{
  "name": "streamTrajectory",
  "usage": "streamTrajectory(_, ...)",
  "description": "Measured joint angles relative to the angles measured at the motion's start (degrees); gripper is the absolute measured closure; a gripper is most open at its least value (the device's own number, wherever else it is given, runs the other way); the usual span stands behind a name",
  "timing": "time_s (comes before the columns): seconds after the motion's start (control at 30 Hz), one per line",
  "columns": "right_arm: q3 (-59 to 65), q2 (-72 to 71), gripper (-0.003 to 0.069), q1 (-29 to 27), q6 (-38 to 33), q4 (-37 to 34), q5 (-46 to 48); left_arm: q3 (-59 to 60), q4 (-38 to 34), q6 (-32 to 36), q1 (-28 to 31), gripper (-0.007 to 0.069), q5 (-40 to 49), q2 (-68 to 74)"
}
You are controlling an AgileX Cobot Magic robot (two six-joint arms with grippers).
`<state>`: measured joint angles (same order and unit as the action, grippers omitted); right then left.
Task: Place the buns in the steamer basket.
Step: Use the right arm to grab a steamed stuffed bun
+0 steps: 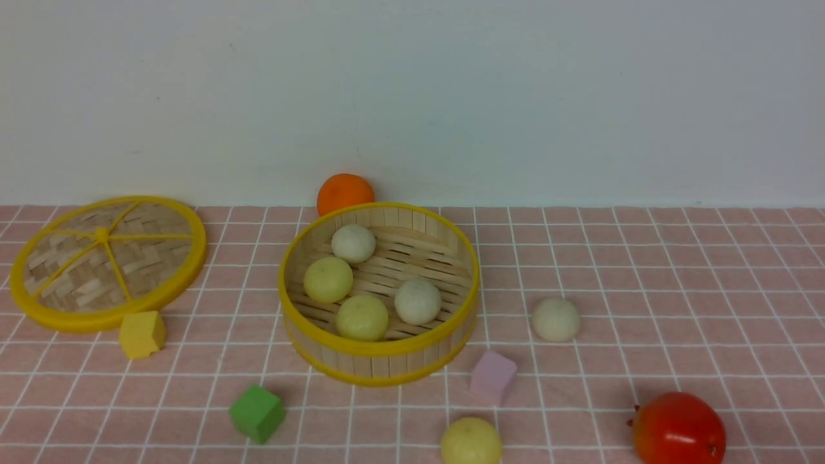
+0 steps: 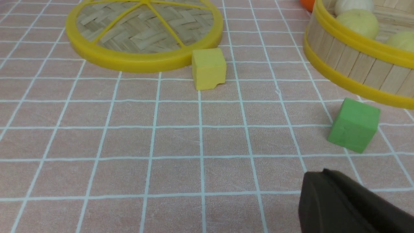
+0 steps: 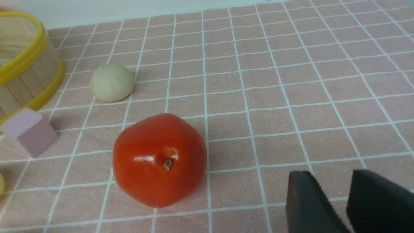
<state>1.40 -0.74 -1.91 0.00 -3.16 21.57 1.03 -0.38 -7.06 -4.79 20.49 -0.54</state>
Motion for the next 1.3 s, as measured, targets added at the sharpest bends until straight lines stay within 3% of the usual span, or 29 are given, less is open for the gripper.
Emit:
streamTrajectory(0.27,0.19,0.0,0.0419,0.0,3.76,-8.83,-21.57,0.0,0.0,0.0,0.0,0.0603,0.0,0.0)
streamTrajectory(0.43,0.19,0.0,0.0419,0.0,4.89,-10.7,-30.21,0.0,0.0,0.0,0.0,0.0601,0.0,0.0)
streamTrajectory(0.57,-5.09,0.55,0.0419,0.0,8.68,-11.42,-24.84,0.0,0.0,0.0,0.0,0.0601,0.0,0.0)
streamTrajectory(0.8,-31.12,17.83,0.0419,0.0,9.89,-9.86,-2.34,0.0,0.0,0.0,0.0,0.0593,0.0,0.0)
streamTrajectory(0.87,-38.82,25.26,0.0419,0.0,7.34,-9.62,4.85,0.0,0.0,0.0,0.0,0.059,0.0,0.0)
streamTrajectory(1.07,-45.48,42.47,0.0419,0.0,-2.03,-10.4,7.19,0.0,0.0,0.0,0.0,0.0583,0.0,0.0)
streamTrajectory(1.17,-45.54,51.22,0.0419,0.41,-7.28,-14.71,5.37,0.0,0.0,0.0,0.0,0.0582,0.0,0.0)
streamTrajectory(1.3,-46.26,62.08,0.0419,5.18,-17.9,-23.49,3.91,0.0,0.0,0.0,0.0,0.0578,0.0,0.0)
